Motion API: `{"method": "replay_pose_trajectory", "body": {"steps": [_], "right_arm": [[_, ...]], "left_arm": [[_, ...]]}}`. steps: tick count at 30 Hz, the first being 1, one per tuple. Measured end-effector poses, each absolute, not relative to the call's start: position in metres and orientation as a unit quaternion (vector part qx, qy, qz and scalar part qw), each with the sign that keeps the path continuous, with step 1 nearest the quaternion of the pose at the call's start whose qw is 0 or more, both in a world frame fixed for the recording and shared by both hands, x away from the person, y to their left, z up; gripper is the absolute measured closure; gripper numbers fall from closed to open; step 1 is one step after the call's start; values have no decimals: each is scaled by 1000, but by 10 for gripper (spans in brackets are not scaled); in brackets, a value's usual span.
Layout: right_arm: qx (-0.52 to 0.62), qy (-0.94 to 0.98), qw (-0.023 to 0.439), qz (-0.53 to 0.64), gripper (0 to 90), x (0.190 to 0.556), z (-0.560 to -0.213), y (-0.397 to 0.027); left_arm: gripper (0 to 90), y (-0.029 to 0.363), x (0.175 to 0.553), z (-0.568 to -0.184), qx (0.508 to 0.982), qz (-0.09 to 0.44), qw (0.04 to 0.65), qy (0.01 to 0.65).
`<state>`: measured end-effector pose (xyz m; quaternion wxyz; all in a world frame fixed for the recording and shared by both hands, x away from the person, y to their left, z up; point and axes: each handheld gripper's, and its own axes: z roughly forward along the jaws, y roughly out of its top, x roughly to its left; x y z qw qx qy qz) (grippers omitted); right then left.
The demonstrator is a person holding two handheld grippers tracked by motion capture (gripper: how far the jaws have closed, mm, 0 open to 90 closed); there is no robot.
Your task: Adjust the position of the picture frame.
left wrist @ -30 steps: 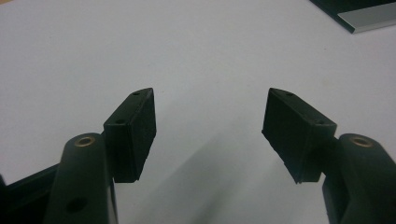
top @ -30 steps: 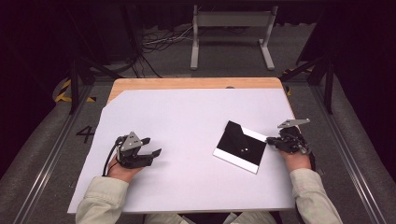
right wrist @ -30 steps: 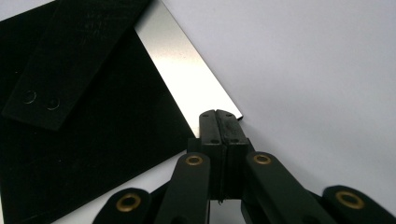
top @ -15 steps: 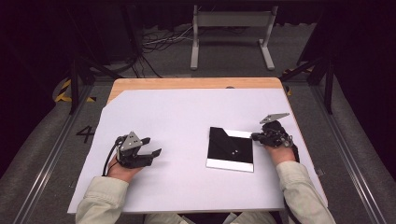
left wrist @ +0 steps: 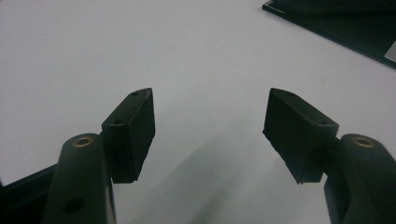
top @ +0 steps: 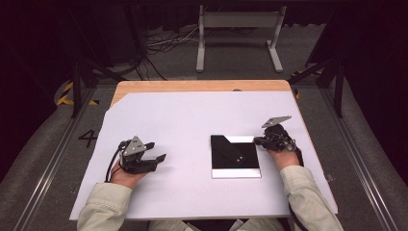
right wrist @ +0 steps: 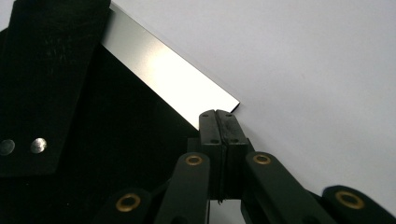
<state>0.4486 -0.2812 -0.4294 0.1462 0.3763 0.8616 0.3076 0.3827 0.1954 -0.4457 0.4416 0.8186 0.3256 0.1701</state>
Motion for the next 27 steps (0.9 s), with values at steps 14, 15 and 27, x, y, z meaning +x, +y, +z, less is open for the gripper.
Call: {"method": "replay_pose_trajectory", "body": {"steps": [14,15,27], "right_arm": [[284,896,101,326,899,399,-400,-271],[269,901,88,329,899,394,-399,-269],[194,943,36,267,899,361,-406,-256]], "left_arm": [[342,197,380,-445,818,169,441,329],[341,196,380,-445,818,169,441,329],[339,195,382,-446,819,166,442,325]]}}
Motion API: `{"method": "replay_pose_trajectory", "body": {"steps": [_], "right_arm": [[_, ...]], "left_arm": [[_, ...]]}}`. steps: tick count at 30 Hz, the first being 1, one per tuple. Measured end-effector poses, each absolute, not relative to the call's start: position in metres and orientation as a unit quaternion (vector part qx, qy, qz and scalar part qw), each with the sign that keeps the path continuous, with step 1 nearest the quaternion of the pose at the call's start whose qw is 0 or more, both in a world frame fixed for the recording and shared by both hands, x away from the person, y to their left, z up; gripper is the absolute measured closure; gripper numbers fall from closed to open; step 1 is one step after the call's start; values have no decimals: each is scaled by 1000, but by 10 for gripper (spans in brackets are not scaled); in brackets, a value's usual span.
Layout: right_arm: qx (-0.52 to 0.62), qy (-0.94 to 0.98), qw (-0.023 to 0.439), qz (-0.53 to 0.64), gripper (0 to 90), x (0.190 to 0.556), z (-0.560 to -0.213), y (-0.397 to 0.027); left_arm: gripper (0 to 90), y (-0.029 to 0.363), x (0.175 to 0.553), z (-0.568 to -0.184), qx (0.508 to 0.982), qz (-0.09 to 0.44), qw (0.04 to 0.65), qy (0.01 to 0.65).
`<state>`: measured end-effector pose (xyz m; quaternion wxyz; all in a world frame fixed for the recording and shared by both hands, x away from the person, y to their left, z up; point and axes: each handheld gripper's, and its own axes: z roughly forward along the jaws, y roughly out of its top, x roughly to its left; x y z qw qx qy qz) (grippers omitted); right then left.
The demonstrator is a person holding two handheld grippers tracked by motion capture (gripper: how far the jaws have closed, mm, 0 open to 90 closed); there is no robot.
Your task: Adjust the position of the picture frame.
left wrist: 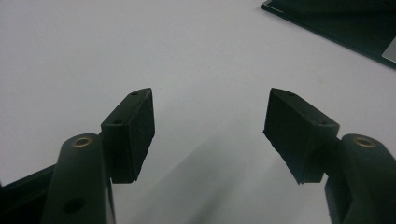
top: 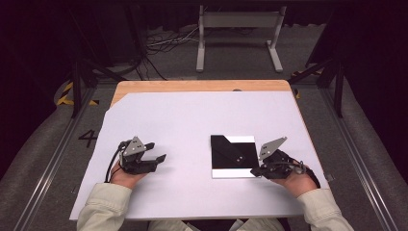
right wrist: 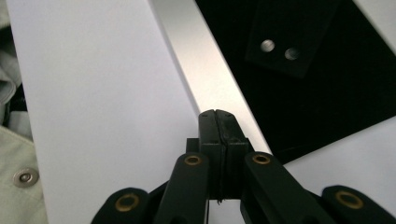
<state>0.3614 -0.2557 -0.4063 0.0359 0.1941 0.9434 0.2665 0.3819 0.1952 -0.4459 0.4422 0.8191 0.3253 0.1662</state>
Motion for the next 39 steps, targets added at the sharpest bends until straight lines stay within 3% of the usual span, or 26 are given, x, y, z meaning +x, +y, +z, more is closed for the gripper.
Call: {"method": "replay_pose_trajectory", "body": {"steps": [14,27,39], "right_arm": [[186,955,31,229,900,360,-418,-252],[211,951,60,220,900,372,-417,-255],[250,934,105,234,900,397,-419,-262]], "left_arm": [[394,195,381,-445,821,160,442,323],[551,194,382,-440,823,118,447,330],[542,194,384,-441,825,97,449,329]]}}
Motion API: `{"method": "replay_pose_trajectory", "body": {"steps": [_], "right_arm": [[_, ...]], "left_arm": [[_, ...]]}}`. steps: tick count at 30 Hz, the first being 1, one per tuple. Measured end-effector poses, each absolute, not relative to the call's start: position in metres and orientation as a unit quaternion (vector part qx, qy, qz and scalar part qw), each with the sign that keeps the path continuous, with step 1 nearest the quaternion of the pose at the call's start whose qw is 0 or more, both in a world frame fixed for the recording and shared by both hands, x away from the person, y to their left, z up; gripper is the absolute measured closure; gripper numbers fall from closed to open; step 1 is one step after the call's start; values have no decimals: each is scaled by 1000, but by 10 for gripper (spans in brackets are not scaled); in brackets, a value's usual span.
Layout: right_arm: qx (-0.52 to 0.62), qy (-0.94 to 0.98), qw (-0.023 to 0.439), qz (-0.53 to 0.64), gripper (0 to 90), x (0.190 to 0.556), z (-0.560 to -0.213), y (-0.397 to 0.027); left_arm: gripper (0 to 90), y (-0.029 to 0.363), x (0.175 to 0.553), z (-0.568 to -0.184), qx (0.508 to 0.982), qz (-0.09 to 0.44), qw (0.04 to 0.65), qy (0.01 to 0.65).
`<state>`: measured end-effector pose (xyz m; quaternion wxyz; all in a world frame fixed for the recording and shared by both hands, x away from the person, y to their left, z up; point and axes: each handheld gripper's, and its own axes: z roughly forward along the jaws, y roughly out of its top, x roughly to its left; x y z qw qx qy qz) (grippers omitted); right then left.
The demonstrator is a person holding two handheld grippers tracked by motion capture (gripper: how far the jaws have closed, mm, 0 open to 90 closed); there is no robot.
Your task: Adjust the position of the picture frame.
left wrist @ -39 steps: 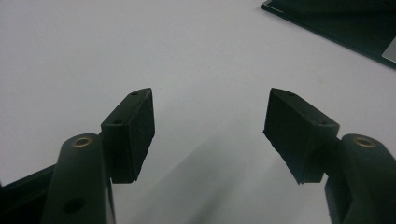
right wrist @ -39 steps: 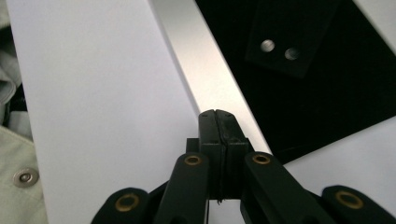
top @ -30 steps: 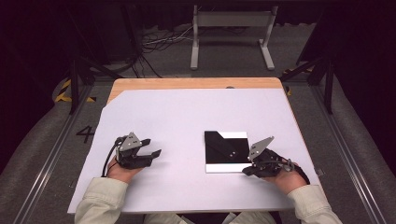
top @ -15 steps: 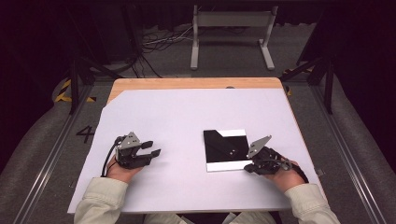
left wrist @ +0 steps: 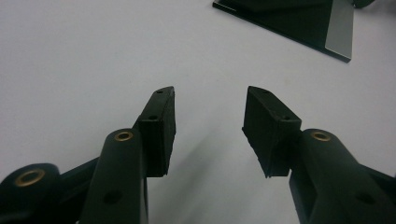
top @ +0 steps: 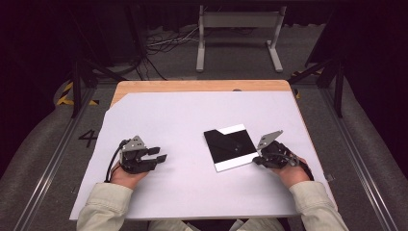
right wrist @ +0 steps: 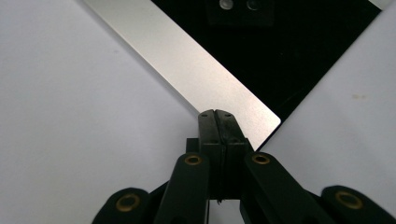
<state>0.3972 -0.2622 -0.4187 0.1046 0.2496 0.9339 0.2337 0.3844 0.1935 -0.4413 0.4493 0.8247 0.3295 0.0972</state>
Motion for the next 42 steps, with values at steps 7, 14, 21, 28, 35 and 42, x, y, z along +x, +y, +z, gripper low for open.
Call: {"method": "replay_pose_trajectory", "body": {"steps": [7,14,21,28,35,42], "right_arm": [[255,928,97,254,900,406,-408,-257],[233,927,106,273,900,432,-390,-224],[243,920,107,288,900,456,-387,-203],[254,916,112,291,900,479,-385,-186],[290,907,101,289,900,502,-395,-174],[329,898,93,278,900,524,-406,-161]], "left_arm": [[543,193,385,-443,826,96,446,330],[542,194,384,-443,828,109,443,325],[432,195,384,-445,827,118,438,331],[411,196,385,-445,826,121,440,330],[391,194,385,-445,829,122,439,325],[388,194,386,-446,826,115,442,331]]}}
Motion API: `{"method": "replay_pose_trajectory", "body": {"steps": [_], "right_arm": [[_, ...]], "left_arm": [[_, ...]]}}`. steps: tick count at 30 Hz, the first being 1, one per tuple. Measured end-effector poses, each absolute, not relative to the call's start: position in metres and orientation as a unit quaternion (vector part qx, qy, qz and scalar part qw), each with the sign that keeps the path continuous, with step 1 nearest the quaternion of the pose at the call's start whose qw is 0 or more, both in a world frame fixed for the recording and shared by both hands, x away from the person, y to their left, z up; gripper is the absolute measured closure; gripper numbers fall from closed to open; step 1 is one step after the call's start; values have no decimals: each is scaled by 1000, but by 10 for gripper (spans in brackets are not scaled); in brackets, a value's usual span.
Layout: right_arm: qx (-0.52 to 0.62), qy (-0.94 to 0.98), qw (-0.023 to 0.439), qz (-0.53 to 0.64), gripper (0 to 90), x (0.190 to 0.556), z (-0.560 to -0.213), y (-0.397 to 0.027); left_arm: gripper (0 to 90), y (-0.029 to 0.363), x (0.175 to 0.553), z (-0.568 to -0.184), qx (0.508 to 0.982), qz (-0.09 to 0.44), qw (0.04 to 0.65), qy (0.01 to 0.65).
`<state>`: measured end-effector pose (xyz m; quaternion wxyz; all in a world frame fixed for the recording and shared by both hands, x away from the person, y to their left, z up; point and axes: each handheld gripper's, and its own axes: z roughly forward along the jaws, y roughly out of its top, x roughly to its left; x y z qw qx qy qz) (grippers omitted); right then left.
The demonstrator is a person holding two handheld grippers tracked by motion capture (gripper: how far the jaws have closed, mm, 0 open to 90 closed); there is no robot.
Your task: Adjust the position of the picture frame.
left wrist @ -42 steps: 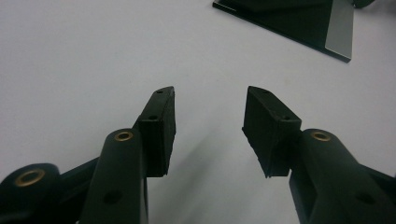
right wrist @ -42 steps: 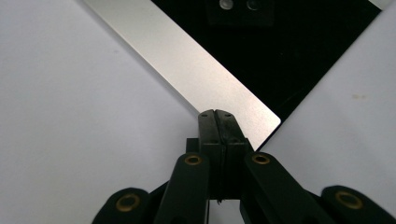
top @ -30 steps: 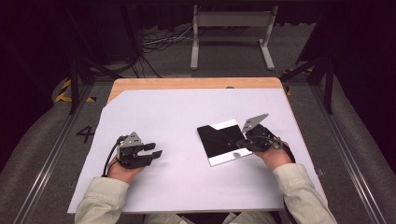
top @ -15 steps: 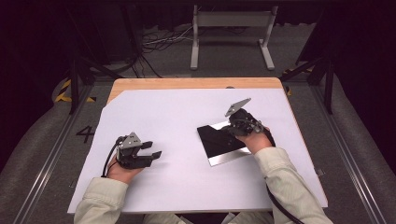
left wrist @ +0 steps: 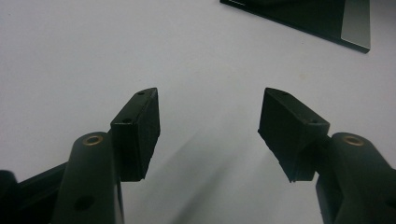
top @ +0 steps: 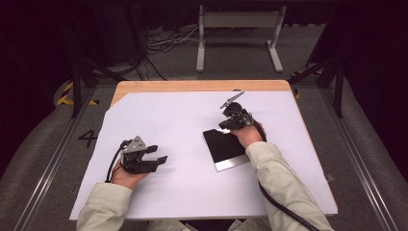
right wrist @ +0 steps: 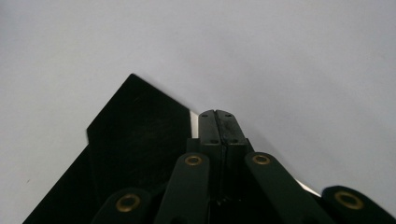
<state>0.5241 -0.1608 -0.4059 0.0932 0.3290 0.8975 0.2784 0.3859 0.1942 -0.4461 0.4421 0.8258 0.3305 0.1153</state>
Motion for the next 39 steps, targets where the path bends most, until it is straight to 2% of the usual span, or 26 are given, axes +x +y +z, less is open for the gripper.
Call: {"method": "replay_pose_trajectory", "body": {"steps": [13,16,24,27,30,38,39], "right_arm": [[363,890,91,261,900,540,-422,-144],[367,887,69,270,900,540,-421,-143],[341,906,58,244,900,534,-416,-130],[332,912,31,239,900,528,-419,-127],[307,923,42,226,900,518,-419,-122],[243,948,3,205,900,484,-417,-111],[221,954,-18,201,900,472,-417,-110]], "left_arm": [[371,195,387,-447,827,112,440,333],[370,195,388,-447,828,112,439,331],[370,195,388,-448,827,111,439,334],[370,195,388,-448,827,111,439,332],[370,196,388,-448,827,110,439,333],[370,193,388,-449,828,108,438,334],[370,193,388,-449,828,107,437,334]]}}
